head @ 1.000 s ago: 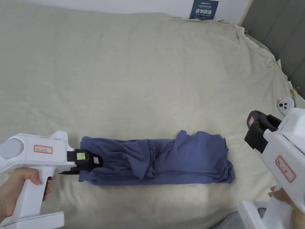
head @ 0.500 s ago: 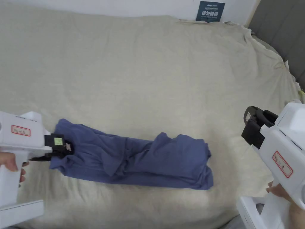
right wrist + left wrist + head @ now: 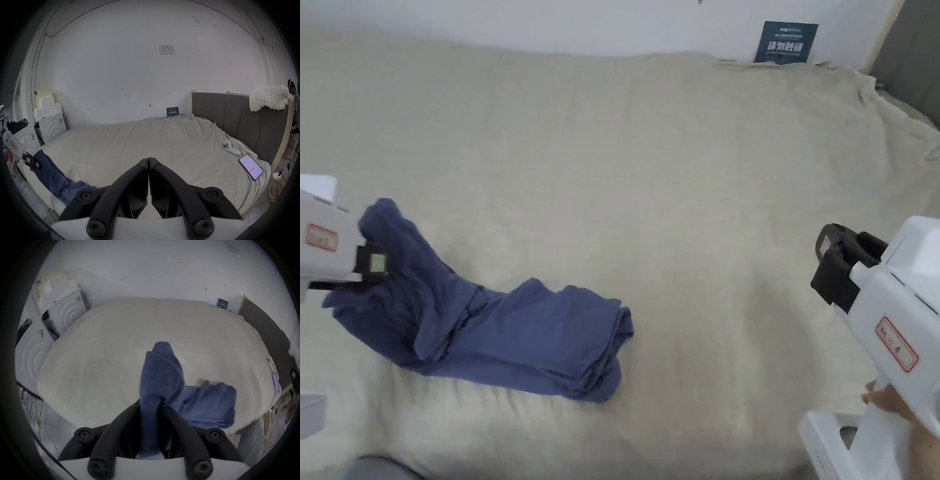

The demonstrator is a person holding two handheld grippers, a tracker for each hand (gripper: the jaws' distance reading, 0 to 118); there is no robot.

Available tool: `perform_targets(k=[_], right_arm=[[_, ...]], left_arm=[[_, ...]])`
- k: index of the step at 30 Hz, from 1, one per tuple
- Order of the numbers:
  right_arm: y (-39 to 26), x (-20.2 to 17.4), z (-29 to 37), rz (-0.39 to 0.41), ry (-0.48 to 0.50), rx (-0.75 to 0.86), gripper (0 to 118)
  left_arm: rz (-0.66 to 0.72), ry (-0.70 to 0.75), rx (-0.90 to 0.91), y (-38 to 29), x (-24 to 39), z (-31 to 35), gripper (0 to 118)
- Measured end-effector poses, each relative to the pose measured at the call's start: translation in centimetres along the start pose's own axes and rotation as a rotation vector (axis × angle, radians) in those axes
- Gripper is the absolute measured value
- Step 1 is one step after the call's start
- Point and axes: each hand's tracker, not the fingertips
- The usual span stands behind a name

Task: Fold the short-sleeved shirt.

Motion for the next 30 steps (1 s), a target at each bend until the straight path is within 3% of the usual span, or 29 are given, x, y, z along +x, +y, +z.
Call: perform_targets(k=[6, 8, 13, 18, 23, 24, 27, 28, 30], right_arm=[[0.0, 1.0, 0.9, -0.022, -0.016, 0.019, 0], [0.0, 1.5, 1.3, -0.031, -0.027, 0.021, 0], [-0.1, 2.7, 2.3, -0.042, -0.061, 0.026, 0], [-0.2, 4.1, 2.9, -0.059, -0.102, 0.03, 0], [-0.4, 4.7, 3.2, -0.075, -0.12, 0.024, 0], [-0.4, 4.6, 3.3, -0.074, -0.124, 0.023, 0], [-0.1, 4.5, 3.5, -0.063, -0.124, 0.025, 0], [0.0, 4.5, 3.5, -0.058, -0.125, 0.027, 0], [0.3, 4.4, 3.4, -0.053, -0.123, 0.03, 0]], left_arm=[[-0.17, -0.158, -0.008, -0.3, 8.0, 0.1, 7], [-0.199, -0.168, -0.024, -0.4, 10.4, -1.0, 7], [-0.447, -0.121, -0.088, -2.0, 16.9, -4.7, 7], [-0.567, -0.117, -0.152, -3.3, 20.5, -7.7, 7], [-0.563, -0.102, -0.211, -4.6, 22.7, -11.5, 8], [-0.554, -0.101, -0.217, -4.9, 23.0, -12.4, 12], [-0.512, -0.127, -0.212, -4.9, 23.0, -12.8, 54], [-0.466, -0.195, -0.217, -4.5, 22.6, -12.5, 69], [-0.339, -0.345, -0.265, -3.2, 21.4, -11.5, 80]])
